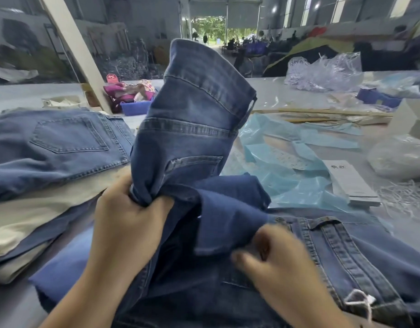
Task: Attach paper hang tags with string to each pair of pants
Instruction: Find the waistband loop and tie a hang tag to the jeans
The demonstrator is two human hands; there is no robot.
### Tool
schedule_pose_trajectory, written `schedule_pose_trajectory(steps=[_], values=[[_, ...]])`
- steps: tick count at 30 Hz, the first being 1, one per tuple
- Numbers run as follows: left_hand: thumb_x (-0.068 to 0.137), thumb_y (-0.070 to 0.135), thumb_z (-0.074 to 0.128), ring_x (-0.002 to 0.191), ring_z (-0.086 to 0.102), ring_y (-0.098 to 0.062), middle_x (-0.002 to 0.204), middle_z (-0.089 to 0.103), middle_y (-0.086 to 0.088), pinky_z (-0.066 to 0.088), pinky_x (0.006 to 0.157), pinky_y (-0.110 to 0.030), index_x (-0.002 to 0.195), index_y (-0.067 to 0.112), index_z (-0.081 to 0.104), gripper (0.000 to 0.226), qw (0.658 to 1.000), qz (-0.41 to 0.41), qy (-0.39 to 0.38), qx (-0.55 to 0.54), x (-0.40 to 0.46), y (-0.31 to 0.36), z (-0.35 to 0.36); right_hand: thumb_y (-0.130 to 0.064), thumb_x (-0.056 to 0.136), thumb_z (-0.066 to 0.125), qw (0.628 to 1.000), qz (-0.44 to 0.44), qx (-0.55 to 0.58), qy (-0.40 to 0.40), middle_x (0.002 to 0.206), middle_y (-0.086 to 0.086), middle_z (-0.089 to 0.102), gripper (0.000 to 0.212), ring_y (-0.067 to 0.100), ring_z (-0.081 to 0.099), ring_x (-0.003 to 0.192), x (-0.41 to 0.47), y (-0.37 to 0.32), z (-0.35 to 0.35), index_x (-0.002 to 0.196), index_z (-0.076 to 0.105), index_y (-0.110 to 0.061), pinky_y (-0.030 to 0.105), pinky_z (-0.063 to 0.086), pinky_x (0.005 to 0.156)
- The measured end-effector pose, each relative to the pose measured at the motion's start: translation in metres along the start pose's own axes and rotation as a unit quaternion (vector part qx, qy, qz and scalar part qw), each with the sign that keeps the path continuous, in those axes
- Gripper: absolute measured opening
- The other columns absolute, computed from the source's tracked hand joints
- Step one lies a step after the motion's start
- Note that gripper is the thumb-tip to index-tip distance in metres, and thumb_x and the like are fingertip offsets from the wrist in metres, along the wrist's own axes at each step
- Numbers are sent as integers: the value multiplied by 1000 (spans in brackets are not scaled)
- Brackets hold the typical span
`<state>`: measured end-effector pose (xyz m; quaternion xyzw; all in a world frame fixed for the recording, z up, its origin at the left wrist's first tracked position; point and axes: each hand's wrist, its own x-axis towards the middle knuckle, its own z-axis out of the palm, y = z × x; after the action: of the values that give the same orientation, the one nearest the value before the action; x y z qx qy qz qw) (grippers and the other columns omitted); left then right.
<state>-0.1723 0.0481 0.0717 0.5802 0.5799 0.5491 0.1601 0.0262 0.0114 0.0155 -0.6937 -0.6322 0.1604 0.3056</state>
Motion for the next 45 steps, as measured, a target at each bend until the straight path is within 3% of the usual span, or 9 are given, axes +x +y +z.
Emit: schedule_pose_trajectory(steps=[7, 11, 14, 22, 28, 33, 37, 41, 45], values=[[64, 23, 63, 57, 49, -15, 57, 57, 9, 34, 44, -14, 68, 27, 51, 13, 997, 67, -5, 44, -5, 17, 10, -90, 39, 40, 975, -36, -132, -177, 121, -18, 48, 102, 13, 40, 124, -10, -27, 23, 126, 51, -37, 43, 27, 102], [62, 24, 57, 58, 46, -19, 59, 55, 2, 38, 49, -21, 67, 19, 48, 11, 989, 117, -3, 92, -4, 32, 9, -40, 84, 62, 991, -132, 15, -14, 116, -7, 65, 36, 18, 57, 112, -7, -29, 24, 117, 64, -27, 30, 44, 90], [63, 20, 57, 55, 49, -31, 52, 48, 0, 40, 48, -38, 70, 16, 47, 13, 967, 199, 10, 158, -2, 51, 4, -10, 81, 62, 962, -194, 127, 142, 102, -8, 67, 35, 12, 59, 94, 0, -42, 7, 114, 60, -23, 12, 38, 75], [68, 28, 43, 57, 56, -35, 65, 58, 0, 49, 47, -39, 79, 25, 48, 12, 923, 309, -87, 214, -3, 76, 5, -34, 73, 70, 923, -155, 188, 297, 84, -31, 61, 30, -13, 57, 72, 4, -26, -43, 88, 45, -40, 0, 39, 64], [53, 35, 73, 53, 55, -19, 65, 52, 10, 38, 40, -24, 76, 28, 41, 40, 890, 298, -245, 241, -49, 27, 32, -48, 59, 80, 980, -47, 171, 91, 88, -22, 62, 52, -19, 58, 95, -24, 28, -25, 103, 56, -36, -2, 40, 76], [67, 29, 53, 52, 47, -20, 57, 47, 11, 41, 43, -29, 71, 26, 45, 10, 943, 252, -138, 169, -29, 31, 18, -17, 66, 75, 966, -198, 146, 78, 103, -16, 68, 61, -2, 64, 88, -17, 12, -58, 110, 46, -47, 8, 45, 72], [62, 43, 48, 65, 63, -24, 61, 57, 9, 52, 56, -38, 86, 27, 46, 28, 928, 219, -257, 160, -24, 23, 13, 14, 60, 66, 956, -291, -8, 37, 103, -21, 52, 60, -12, 50, 90, 2, 19, -74, 104, 60, -26, -1, 34, 72], [71, 44, 45, 79, 55, -10, 80, 46, 12, 50, 64, -31, 85, 34, 35, 20, 819, 290, -403, 287, -49, 3, 19, 5, 64, 72, 984, -161, -9, 77, 59, -14, 59, 30, 4, 52, 61, 2, 51, -86, 70, 67, -24, 13, 37, 52], [79, 41, 27, 90, 49, -16, 100, 41, 11, 46, 74, -31, 97, 32, 40, 23, 779, 336, -407, 337, -51, 18, 20, -36, 88, 60, 905, 90, 408, 85, 80, 9, 74, 24, 23, 68, 64, 2, 69, -97, 94, 73, -16, 33, 54, 56]])
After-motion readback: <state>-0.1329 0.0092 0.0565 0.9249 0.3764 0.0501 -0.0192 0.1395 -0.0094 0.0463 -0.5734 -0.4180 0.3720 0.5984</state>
